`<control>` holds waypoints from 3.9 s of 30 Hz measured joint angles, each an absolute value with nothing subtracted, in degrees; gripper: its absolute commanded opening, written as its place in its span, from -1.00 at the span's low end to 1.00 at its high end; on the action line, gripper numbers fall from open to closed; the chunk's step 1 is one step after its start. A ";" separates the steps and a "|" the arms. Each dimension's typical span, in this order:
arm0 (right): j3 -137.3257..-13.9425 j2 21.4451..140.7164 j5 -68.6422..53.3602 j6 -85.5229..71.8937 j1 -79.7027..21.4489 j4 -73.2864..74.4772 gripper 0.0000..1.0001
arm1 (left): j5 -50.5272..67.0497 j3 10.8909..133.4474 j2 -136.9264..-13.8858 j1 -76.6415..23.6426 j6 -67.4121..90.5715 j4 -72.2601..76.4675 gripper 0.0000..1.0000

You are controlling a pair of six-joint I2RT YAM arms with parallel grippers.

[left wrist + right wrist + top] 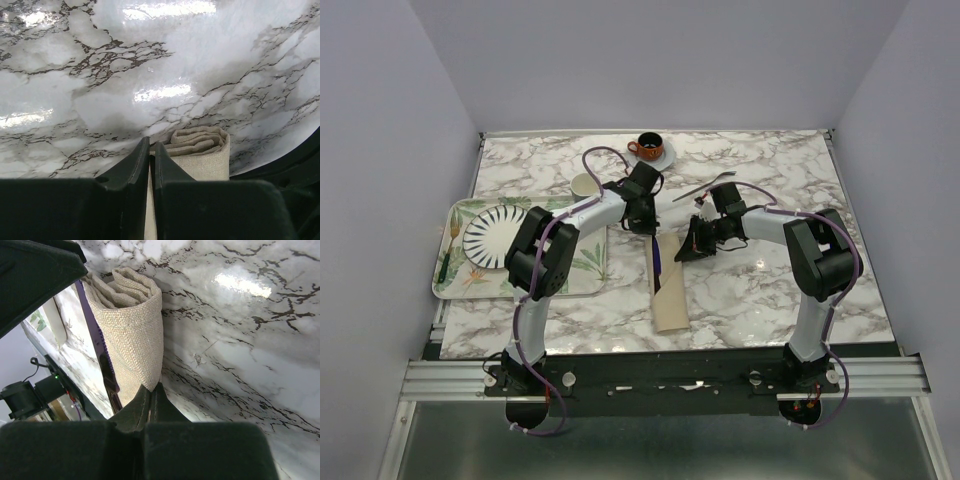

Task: Fold the napkin into a case and place the utensils inside
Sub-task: Insert the knife into the folded napkin, then move the fork to the center of the board.

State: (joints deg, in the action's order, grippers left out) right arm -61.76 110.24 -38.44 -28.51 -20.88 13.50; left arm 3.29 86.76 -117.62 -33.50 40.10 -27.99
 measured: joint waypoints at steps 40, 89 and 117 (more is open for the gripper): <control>-61.78 110.24 -38.44 -28.47 -20.88 13.54 -0.25 | 1.98 88.90 -113.45 -32.56 38.02 -29.50 0.20; -74.59 96.88 -27.66 -6.39 6.02 37.19 0.53 | 12.38 136.29 -149.08 -35.40 -16.21 -39.62 -1.00; -68.07 99.35 -16.88 -15.59 6.87 37.82 -0.04 | 30.24 108.47 -136.18 -46.72 29.32 -30.50 -1.00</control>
State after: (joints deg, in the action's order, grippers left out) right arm -68.07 99.35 -16.88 -15.59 6.87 37.82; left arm 30.24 108.47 -136.18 -46.72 29.32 -30.50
